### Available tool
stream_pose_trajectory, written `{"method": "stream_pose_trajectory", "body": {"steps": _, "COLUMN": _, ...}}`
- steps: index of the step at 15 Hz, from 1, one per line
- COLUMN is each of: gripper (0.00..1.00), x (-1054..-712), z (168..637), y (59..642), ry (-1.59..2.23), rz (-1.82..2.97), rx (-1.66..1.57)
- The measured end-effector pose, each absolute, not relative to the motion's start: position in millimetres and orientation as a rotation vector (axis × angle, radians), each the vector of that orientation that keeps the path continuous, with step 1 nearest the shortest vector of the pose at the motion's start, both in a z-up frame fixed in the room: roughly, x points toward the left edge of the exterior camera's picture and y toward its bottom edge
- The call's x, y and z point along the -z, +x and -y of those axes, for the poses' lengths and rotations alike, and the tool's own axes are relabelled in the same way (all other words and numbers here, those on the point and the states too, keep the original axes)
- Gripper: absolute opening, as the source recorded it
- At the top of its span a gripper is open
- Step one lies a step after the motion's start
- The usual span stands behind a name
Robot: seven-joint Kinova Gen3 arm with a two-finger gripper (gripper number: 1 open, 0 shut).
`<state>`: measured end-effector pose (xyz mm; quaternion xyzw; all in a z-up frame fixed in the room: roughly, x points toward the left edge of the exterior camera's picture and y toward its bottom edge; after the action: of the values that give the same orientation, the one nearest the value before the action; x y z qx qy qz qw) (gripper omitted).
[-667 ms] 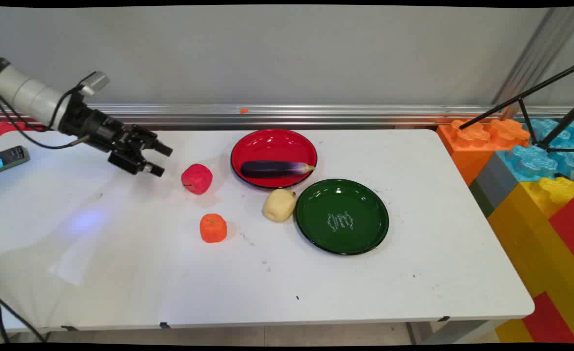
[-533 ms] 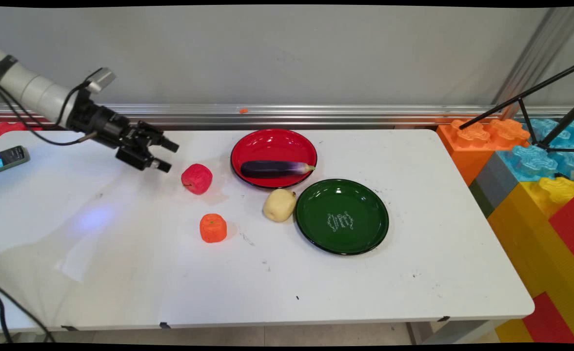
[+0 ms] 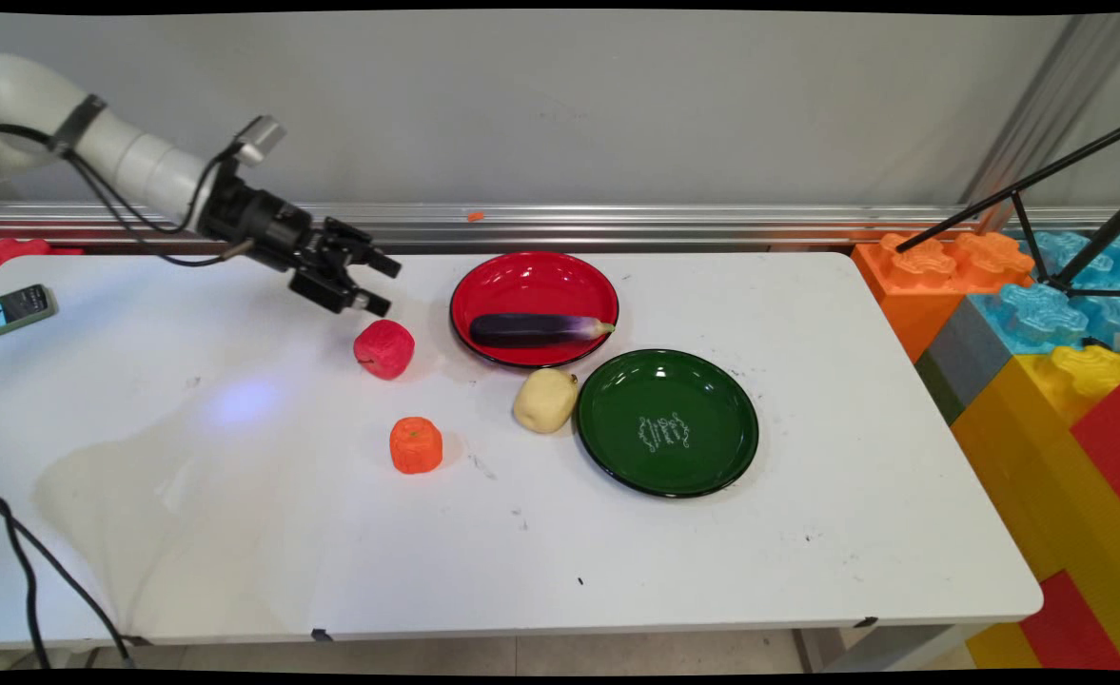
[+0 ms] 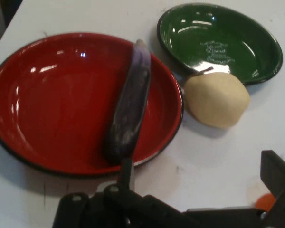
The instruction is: Pick up the eggplant from the red plate
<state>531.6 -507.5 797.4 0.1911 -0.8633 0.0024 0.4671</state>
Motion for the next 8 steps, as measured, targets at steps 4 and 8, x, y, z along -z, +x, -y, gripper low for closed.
{"method": "stream_pose_trajectory", "body": {"steps": 4, "gripper": 1.0, "x": -785.4, "z": 528.0, "y": 499.5, "ry": 0.415, "rz": 2.123, "rx": -0.014}}
{"method": "stream_pose_trajectory", "body": {"steps": 8, "gripper": 1.0, "x": -766.7, "z": 546.6, "y": 469.9, "ry": 0.375, "rz": 2.136, "rx": -0.02}}
